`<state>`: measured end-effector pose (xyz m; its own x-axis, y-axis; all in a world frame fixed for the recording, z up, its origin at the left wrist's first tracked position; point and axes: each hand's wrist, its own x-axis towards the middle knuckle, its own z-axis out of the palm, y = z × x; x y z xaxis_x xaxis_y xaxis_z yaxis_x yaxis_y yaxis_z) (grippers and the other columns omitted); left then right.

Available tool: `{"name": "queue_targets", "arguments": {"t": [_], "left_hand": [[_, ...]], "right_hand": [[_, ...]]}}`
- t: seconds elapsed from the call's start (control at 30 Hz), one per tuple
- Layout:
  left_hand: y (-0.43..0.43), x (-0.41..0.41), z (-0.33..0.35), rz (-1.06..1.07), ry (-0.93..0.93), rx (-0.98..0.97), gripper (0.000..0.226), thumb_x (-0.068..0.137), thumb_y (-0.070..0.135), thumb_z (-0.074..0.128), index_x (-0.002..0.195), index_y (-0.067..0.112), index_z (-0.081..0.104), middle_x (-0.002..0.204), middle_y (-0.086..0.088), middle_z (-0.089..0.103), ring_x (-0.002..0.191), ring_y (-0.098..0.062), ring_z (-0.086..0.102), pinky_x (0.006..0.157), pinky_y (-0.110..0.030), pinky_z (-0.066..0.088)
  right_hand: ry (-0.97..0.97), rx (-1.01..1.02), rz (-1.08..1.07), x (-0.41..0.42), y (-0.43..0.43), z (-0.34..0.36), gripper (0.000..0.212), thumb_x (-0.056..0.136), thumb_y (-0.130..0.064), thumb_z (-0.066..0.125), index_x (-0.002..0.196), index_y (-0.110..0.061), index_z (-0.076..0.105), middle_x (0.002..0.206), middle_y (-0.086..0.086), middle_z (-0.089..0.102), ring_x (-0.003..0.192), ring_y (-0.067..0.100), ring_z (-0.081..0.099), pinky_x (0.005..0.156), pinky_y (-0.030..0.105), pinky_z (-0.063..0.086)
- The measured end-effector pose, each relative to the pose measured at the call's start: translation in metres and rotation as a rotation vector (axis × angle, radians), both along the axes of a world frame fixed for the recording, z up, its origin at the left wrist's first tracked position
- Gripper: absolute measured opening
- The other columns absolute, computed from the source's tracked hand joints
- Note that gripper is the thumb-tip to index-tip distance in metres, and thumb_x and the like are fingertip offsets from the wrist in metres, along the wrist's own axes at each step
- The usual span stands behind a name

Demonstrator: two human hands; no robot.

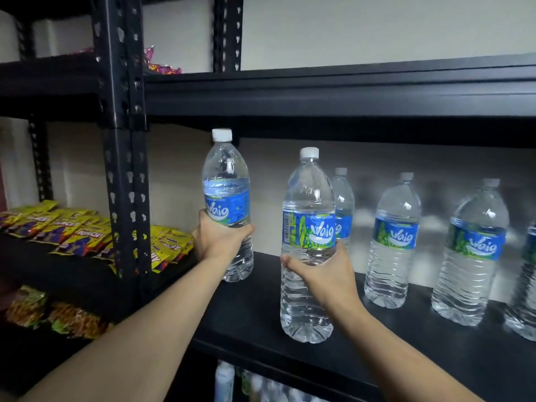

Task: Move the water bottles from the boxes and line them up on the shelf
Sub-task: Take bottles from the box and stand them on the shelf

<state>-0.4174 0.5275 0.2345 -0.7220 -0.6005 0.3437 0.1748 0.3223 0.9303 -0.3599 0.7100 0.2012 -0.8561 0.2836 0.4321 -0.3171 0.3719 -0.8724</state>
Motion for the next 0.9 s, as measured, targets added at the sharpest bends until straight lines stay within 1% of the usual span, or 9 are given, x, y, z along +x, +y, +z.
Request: {"name": "queue_targets", "arguments": {"t": [0.03, 0.1, 0.17, 0.23, 0.3, 0.4, 0.53, 0.7, 0.9], "left_hand": [[0.001, -0.008, 0.000, -0.002, -0.010, -0.002, 0.075, 0.054, 0.039, 0.091, 0.112, 0.015, 0.051, 0.106, -0.006, 0.063, 0.091, -0.023, 0.051, 0.071, -0.028, 0.037], [0.004, -0.024, -0.001, -0.004, -0.024, -0.012, 0.076, 0.055, 0.039, 0.091, 0.114, 0.014, 0.051, 0.111, -0.009, 0.063, 0.104, -0.028, 0.057, 0.072, -0.027, 0.036], [0.006, -0.043, -0.004, -0.003, -0.030, -0.016, 0.079, 0.055, 0.041, 0.090, 0.116, 0.013, 0.050, 0.115, -0.011, 0.062, 0.114, -0.031, 0.055, 0.076, -0.028, 0.036], [0.006, -0.060, -0.009, -0.005, -0.034, -0.004, 0.081, 0.054, 0.042, 0.090, 0.118, 0.015, 0.051, 0.118, -0.011, 0.062, 0.117, -0.031, 0.054, 0.081, -0.030, 0.040], [0.005, -0.077, -0.014, -0.004, -0.040, 0.003, 0.082, 0.052, 0.044, 0.090, 0.119, 0.016, 0.052, 0.118, -0.010, 0.063, 0.117, -0.031, 0.055, 0.085, -0.031, 0.043], [0.004, -0.096, -0.017, 0.015, -0.035, 0.006, 0.083, 0.049, 0.045, 0.090, 0.117, 0.017, 0.053, 0.114, -0.009, 0.065, 0.112, -0.031, 0.059, 0.082, -0.031, 0.046], [0.002, -0.115, -0.021, 0.042, -0.027, -0.016, 0.080, 0.046, 0.044, 0.088, 0.114, 0.016, 0.055, 0.108, -0.008, 0.066, 0.105, -0.030, 0.062, 0.082, -0.032, 0.050], [0.000, -0.127, -0.031, 0.039, -0.068, -0.083, 0.082, 0.047, 0.043, 0.088, 0.118, 0.017, 0.055, 0.110, -0.007, 0.066, 0.105, -0.030, 0.062, 0.084, -0.033, 0.050], [0.001, -0.133, -0.039, 0.045, -0.144, -0.179, 0.088, 0.050, 0.044, 0.089, 0.123, 0.012, 0.052, 0.115, -0.012, 0.064, 0.110, -0.032, 0.060, 0.081, -0.034, 0.048]], "right_hand": [[0.006, -0.005, 0.002, -0.003, 0.000, 0.002, 0.073, 0.053, -0.043, 0.093, 0.111, -0.026, 0.052, 0.100, -0.011, 0.070, 0.095, 0.011, 0.068, 0.085, 0.030, 0.051], [0.009, -0.012, 0.008, -0.010, -0.001, 0.004, 0.076, 0.054, -0.042, 0.093, 0.114, -0.024, 0.051, 0.104, -0.007, 0.069, 0.097, 0.014, 0.066, 0.088, 0.030, 0.050], [0.010, -0.014, 0.007, -0.020, -0.003, 0.003, 0.083, 0.049, -0.050, 0.092, 0.116, -0.023, 0.051, 0.107, -0.006, 0.070, 0.099, 0.014, 0.067, 0.094, 0.034, 0.052], [0.018, -0.005, 0.006, -0.029, -0.004, 0.001, 0.090, 0.042, -0.057, 0.089, 0.118, -0.023, 0.053, 0.106, -0.007, 0.071, 0.099, 0.013, 0.068, 0.096, 0.038, 0.053], [0.027, -0.010, 0.010, -0.035, -0.002, 0.000, 0.091, 0.043, -0.056, 0.089, 0.120, -0.024, 0.053, 0.107, -0.008, 0.071, 0.099, 0.012, 0.068, 0.096, 0.037, 0.053], [0.042, -0.011, 0.020, -0.043, 0.001, 0.000, 0.086, 0.049, -0.048, 0.092, 0.122, -0.023, 0.053, 0.109, -0.008, 0.070, 0.101, 0.010, 0.067, 0.097, 0.031, 0.052], [0.074, -0.029, -0.013, -0.059, 0.005, -0.003, 0.093, 0.038, -0.060, 0.086, 0.119, -0.026, 0.055, 0.106, -0.009, 0.071, 0.100, 0.011, 0.069, 0.097, 0.037, 0.053], [0.104, -0.054, -0.041, -0.063, 0.009, -0.004, 0.086, 0.041, -0.060, 0.085, 0.114, -0.026, 0.055, 0.105, -0.009, 0.071, 0.100, 0.014, 0.068, 0.096, 0.039, 0.053], [0.097, -0.036, -0.051, -0.063, 0.008, -0.006, 0.087, 0.040, -0.063, 0.084, 0.114, -0.026, 0.055, 0.105, -0.008, 0.071, 0.101, 0.015, 0.068, 0.095, 0.040, 0.053]]}}
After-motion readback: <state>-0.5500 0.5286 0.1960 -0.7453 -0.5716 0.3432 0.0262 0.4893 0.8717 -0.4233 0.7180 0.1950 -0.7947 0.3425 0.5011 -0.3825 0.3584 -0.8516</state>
